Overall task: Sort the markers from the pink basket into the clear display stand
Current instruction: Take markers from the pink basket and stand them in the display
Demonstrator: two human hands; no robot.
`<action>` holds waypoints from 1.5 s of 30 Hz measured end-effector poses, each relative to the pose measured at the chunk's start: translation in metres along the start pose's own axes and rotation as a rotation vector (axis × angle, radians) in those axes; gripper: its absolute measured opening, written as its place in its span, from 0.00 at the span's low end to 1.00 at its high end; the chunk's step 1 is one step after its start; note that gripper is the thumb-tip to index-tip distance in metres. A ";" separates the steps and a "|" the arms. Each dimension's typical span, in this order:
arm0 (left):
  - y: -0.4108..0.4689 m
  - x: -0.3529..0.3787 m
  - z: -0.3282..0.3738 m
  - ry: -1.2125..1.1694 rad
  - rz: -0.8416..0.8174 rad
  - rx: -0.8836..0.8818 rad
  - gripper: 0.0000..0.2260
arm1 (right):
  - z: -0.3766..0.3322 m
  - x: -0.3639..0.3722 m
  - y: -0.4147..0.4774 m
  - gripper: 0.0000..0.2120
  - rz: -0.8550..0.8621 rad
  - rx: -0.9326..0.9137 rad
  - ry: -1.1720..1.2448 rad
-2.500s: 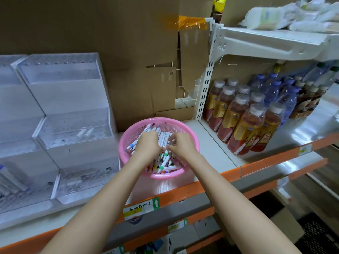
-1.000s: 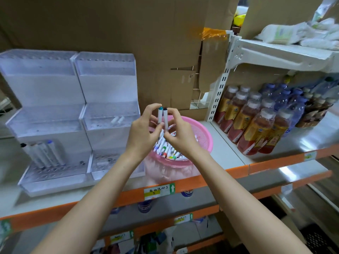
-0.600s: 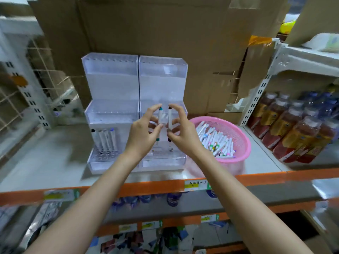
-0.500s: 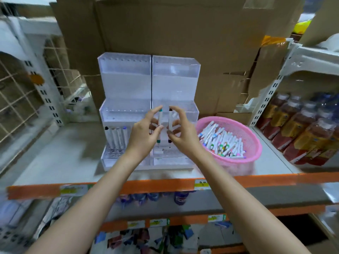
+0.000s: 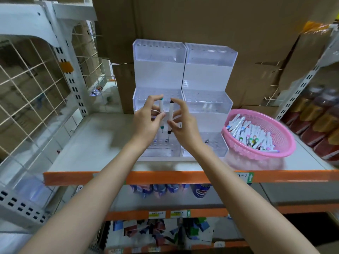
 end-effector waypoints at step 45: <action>0.007 0.015 -0.015 0.272 -0.103 0.325 0.08 | 0.014 0.017 0.005 0.18 0.012 -0.011 -0.157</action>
Point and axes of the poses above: each hand's wrist, its own y-axis towards the middle knuckle, its own x-axis out of the palm, z = x × y, the point moved 9 cm from there along y, towards the middle knuckle, and after that the axes turned 7 degrees about z, right-handed, at the moved point
